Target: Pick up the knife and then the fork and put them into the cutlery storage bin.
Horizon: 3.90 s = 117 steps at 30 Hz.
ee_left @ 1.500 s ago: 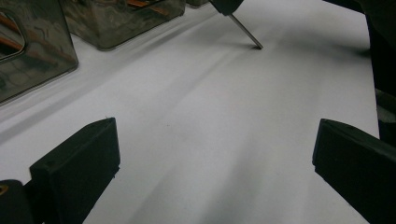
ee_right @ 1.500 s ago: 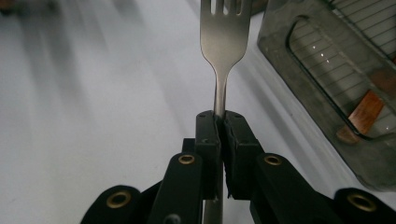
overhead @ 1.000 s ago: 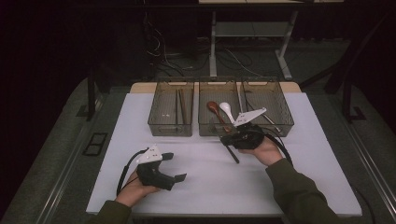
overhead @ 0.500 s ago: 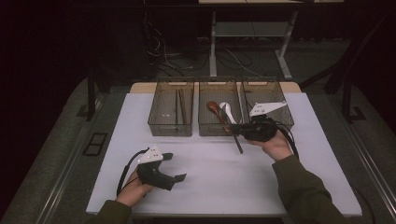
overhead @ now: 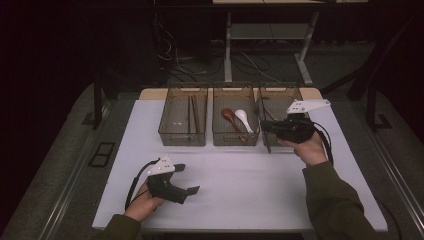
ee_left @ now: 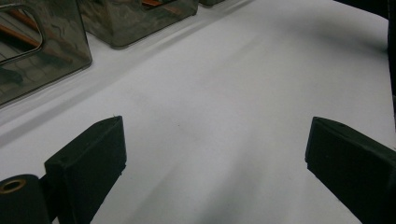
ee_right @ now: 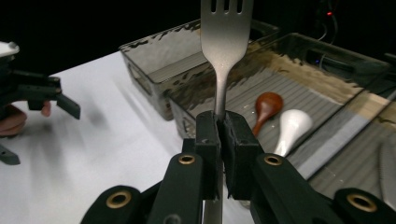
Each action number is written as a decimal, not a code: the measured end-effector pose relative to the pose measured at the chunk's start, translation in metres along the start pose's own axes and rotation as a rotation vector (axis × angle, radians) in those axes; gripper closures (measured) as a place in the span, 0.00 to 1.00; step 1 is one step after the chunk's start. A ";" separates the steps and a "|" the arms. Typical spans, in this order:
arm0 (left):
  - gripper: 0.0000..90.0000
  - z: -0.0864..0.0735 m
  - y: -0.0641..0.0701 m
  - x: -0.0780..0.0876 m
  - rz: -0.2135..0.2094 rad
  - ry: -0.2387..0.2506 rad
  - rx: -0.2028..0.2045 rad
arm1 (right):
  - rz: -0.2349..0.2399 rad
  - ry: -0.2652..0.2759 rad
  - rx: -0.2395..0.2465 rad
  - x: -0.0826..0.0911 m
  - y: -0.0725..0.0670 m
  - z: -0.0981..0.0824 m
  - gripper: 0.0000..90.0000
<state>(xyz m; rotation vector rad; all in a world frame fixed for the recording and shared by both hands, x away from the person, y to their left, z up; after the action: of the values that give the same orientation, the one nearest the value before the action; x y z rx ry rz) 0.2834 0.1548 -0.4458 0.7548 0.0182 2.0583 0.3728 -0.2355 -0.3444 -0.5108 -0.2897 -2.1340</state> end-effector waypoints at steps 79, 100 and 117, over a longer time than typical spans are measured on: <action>0.05 0.000 0.002 -0.001 -0.005 0.000 0.002 | -0.257 -0.477 -0.147 -0.020 0.130 -0.050 0.89; 0.05 0.000 0.001 -0.001 0.006 -0.002 0.001 | -0.252 -0.281 -0.249 -0.008 0.127 -0.045 0.31; 0.06 0.000 -0.002 0.002 0.023 0.000 -0.004 | -0.221 -0.184 -0.171 0.004 0.091 -0.044 0.21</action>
<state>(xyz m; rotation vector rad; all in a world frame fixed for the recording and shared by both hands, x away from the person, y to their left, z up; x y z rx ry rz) 0.2842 0.1569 -0.4452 0.7558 0.0061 2.0792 0.4341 -0.3073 -0.3805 -0.8087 -0.2781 -2.3423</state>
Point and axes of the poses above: each handheld gripper's, and its own axes: x roughly backward along the jaws, z roughly out of its top, y roughly to its right, the point moved 1 cm from there along -x, roughly forward along the jaws, and after that the axes turned 9 degrees about x, right-handed, at the moved point
